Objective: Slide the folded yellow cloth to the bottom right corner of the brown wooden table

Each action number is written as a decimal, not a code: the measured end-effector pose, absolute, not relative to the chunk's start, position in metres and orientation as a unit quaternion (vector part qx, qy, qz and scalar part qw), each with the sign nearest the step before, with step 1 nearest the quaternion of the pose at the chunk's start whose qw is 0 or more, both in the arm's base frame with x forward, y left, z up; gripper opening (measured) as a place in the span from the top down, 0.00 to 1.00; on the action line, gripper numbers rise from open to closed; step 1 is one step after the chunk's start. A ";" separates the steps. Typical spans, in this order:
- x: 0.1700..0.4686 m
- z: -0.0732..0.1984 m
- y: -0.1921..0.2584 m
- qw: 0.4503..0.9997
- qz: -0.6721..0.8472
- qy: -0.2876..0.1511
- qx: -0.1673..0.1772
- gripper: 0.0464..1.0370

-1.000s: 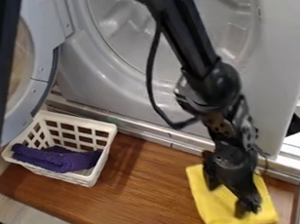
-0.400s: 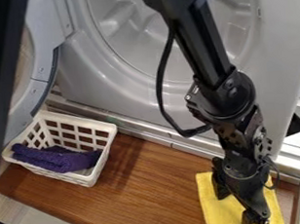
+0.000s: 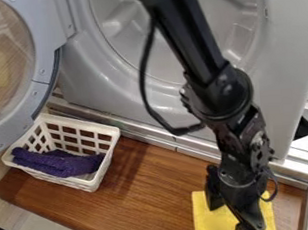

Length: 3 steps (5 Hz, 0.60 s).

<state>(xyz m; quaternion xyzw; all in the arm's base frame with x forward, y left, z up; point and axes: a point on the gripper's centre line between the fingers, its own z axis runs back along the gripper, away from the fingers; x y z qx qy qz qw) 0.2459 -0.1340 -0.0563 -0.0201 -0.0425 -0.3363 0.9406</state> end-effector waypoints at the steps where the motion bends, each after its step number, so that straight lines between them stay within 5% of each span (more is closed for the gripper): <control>1: 0.247 -0.043 -0.136 0.934 -0.352 -0.056 -0.015 0.04; 3: 0.247 -0.004 -0.140 0.926 -0.364 -0.100 0.001 0.04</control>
